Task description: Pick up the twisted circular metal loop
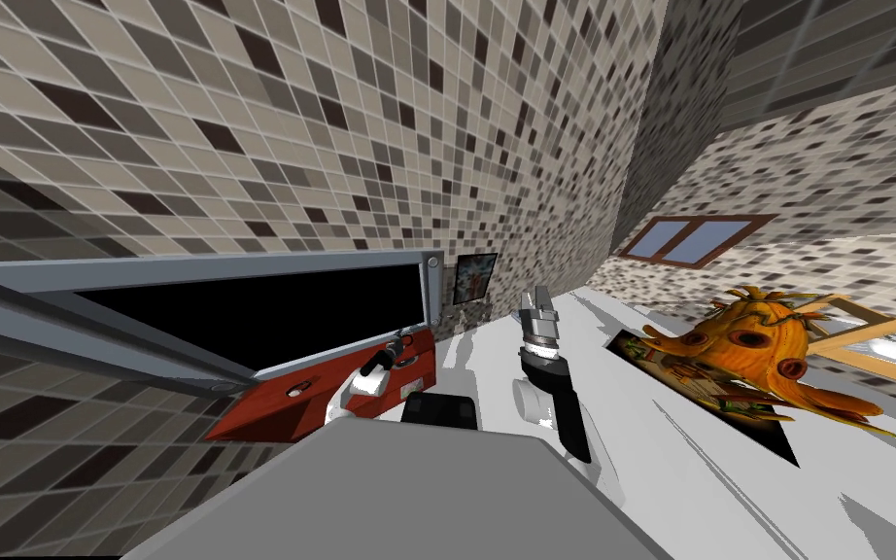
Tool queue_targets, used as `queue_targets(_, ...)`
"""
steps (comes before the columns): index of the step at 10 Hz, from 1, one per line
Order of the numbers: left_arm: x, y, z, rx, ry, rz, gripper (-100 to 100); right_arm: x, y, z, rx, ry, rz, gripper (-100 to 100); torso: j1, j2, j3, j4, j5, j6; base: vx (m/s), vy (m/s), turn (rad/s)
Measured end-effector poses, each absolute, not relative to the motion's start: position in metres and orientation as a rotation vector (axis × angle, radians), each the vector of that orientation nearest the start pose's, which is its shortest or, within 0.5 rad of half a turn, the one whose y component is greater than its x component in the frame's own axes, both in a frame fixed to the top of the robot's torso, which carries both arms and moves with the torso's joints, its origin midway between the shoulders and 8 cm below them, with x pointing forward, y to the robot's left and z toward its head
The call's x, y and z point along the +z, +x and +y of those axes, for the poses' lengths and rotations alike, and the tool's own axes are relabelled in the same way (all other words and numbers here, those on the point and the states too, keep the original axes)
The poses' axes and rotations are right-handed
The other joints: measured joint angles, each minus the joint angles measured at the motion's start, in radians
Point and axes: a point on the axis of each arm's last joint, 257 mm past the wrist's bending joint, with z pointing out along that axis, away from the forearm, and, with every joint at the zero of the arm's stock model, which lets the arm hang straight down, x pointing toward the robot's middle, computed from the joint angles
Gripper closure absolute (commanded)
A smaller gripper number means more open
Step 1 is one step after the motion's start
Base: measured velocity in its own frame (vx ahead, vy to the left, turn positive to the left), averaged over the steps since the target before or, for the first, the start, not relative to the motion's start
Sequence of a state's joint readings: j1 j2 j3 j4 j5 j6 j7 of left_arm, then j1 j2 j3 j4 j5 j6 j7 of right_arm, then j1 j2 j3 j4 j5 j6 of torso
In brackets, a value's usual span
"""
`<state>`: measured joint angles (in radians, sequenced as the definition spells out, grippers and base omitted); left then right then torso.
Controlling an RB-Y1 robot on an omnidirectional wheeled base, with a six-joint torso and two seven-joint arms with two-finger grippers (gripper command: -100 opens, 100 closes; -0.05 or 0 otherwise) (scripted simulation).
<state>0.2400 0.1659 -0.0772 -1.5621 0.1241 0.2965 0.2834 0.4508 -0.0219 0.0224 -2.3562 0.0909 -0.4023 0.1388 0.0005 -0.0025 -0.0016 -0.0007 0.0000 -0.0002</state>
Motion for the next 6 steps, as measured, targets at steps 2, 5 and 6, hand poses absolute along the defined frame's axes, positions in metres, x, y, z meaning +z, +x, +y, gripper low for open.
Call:
queue_targets(2, -0.4171, 0.4266, 0.2736, -1.018, -1.830, 1.401, 100, 0.0546, 0.3495, -0.2541, 1.154, 0.517, 0.690, 0, -0.001, 0.002, 0.001, 0.001, 0.000, 0.000, 0.000, 0.000, 0.000)
queue_targets(5, -0.4171, 0.4266, 0.2736, -1.018, -1.830, 1.401, 0, 0.0546, 0.3495, -0.2541, 1.154, 0.517, 0.690, 0, -0.001, 0.003, 0.002, 0.001, 0.000, 0.000, 0.000, 0.000, 0.000)
queue_targets(6, -0.4171, 0.4266, 0.2736, -1.018, -1.830, 1.401, -100, 0.0546, 0.3495, -0.2541, 1.154, 0.517, 0.690, 0, -0.001, 0.003, 0.002, 0.001, 0.000, 0.000, -0.129, -0.052, -0.109)
